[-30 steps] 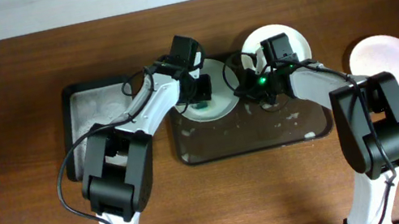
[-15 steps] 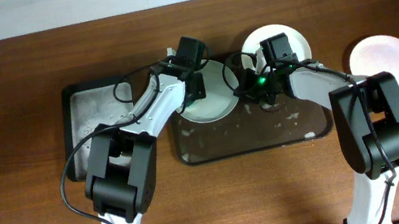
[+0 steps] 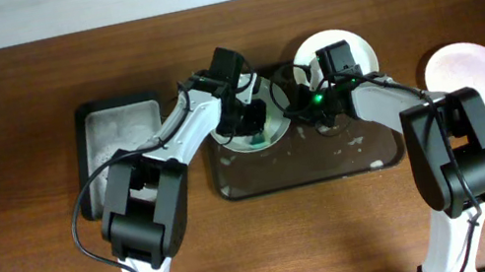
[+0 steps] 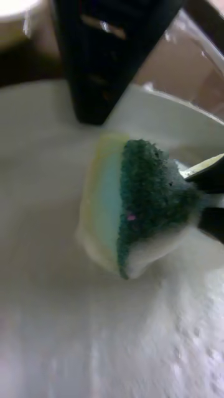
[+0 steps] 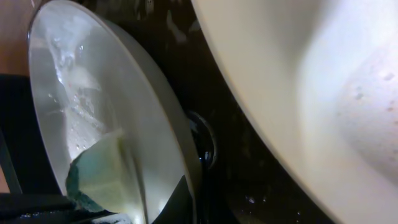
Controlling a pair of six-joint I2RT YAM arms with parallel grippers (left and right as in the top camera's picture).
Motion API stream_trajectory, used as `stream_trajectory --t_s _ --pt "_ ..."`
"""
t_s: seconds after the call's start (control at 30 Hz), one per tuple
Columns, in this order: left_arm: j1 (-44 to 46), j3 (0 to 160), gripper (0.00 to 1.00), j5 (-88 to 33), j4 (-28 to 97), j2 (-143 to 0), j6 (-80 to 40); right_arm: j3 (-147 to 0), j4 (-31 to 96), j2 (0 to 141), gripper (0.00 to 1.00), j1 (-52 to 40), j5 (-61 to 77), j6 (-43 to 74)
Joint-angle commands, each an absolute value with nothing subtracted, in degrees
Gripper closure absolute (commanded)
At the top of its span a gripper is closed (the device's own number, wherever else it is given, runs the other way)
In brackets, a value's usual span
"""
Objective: Clean dirty plates on tray and stack at the side
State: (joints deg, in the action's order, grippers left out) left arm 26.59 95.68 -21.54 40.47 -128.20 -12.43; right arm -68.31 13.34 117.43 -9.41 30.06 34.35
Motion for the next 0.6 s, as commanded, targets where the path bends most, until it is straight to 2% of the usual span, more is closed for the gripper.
stream_trajectory --t_s 0.0,0.13,0.33,0.43,0.57 --pt "24.88 94.67 0.99 -20.95 35.03 -130.37 -12.67 -67.26 14.2 118.78 0.96 -9.37 28.1 34.96" --pt "24.73 94.67 0.99 -5.1 28.12 -130.37 -16.82 -67.26 14.22 118.78 0.96 -9.37 28.29 34.94" --pt "25.02 94.67 0.99 4.27 19.44 -130.37 -17.3 -67.26 14.2 118.78 0.96 -9.37 28.25 34.94" --pt "25.02 94.67 0.99 7.44 20.62 -130.37 -17.28 -67.26 14.22 118.78 0.96 -9.37 28.25 34.92" --pt "24.99 94.67 0.99 8.43 28.75 -130.37 -17.26 -67.26 14.2 118.78 0.96 -9.37 28.25 34.94"
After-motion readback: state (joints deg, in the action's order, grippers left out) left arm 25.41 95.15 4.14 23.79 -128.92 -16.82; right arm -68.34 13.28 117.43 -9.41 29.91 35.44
